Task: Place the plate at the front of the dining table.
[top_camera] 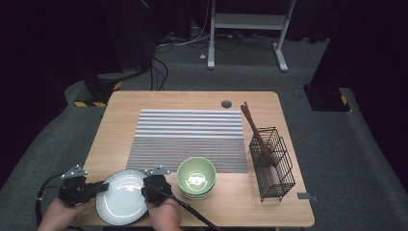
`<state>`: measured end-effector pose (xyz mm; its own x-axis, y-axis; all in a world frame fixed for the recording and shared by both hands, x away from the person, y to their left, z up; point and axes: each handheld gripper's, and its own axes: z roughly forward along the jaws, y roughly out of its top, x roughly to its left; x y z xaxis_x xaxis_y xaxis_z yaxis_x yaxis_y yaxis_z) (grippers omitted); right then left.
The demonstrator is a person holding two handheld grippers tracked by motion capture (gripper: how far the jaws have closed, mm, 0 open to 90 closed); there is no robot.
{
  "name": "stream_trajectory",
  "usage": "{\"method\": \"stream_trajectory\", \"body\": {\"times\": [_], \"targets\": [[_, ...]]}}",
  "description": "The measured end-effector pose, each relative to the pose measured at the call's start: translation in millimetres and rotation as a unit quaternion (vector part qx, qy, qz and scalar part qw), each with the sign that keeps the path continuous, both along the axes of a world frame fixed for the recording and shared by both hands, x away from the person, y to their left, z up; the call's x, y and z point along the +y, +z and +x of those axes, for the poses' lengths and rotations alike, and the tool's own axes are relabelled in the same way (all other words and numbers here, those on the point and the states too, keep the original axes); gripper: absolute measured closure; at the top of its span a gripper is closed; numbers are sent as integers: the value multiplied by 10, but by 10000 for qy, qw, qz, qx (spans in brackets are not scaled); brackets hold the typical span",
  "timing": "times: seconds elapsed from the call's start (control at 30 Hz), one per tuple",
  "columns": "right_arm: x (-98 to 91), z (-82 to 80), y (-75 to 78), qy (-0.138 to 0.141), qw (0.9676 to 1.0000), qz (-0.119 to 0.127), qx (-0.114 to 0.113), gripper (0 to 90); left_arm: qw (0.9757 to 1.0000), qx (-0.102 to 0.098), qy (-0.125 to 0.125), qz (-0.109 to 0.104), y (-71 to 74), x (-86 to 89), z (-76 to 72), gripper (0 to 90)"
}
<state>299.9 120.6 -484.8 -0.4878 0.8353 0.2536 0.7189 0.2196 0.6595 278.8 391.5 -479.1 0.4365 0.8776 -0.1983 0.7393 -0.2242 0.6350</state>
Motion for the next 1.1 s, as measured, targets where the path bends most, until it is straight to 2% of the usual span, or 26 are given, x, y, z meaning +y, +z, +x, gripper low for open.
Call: {"method": "stream_trajectory", "body": {"times": [0.1, 0.17, 0.3, 0.5, 0.63, 0.77, 0.93, 1.1], "targets": [[6, 9, -6, 30, 10000, 3, 87, 695, 10000, -58, -5, 21, 17, 16, -4, 777], [15, 20, -31, 92, 9997, 14, 225, 688, 10000, -85, 41, -28, 9, 25, 0, 783], [30, -9, -52, 139, 9998, -58, 111, 685, 9999, -127, 43, -16, 10, 30, 2, 787], [4, -3, -54, 186, 9997, -90, 110, 732, 9997, -163, 21, -164, -12, 51, 20, 794], [-22, -20, -74, 203, 9998, -83, -13, 759, 9994, -256, 75, -199, -23, 33, 42, 800], [-58, -15, -74, 193, 9998, -43, 25, 766, 9990, -353, 82, -248, -43, 12, 83, 801], [-97, 0, -73, 130, 9999, 19, 78, 765, 9988, -370, 82, -311, -53, -13, 117, 805], [-111, 3, -84, 98, 9998, -110, -94, 782, 9988, -382, 49, -286, -44, -47, 155, 805]]}}
